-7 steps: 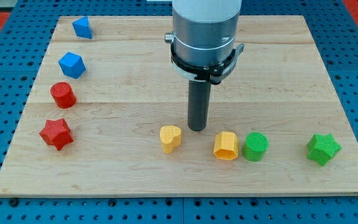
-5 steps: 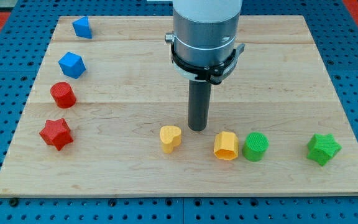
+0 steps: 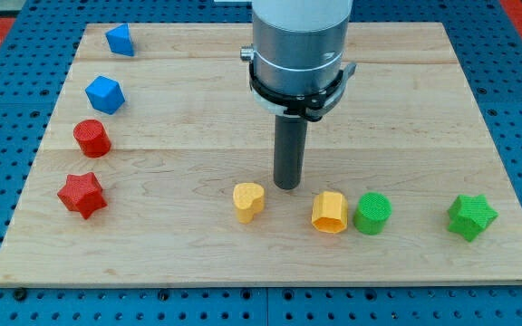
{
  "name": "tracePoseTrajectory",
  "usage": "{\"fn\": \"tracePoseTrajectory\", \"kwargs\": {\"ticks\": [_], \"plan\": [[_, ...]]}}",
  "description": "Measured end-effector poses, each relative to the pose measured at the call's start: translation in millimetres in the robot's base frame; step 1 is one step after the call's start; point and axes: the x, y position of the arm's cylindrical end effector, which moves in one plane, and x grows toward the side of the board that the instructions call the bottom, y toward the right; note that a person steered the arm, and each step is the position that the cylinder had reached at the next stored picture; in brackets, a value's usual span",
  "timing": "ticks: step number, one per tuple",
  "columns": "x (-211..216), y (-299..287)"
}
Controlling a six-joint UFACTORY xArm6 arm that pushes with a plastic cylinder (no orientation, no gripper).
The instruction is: Push the blue cube towards right
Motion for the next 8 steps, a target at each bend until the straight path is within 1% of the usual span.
{"fn": "tracePoseTrajectory", "kwargs": {"ticks": [1, 2, 3, 4, 6, 7, 8], "plan": [[-10, -2], [-32, -29], [-46, -76], [-89, -172], [-112, -233], [-127, -294], [-147, -306]]}}
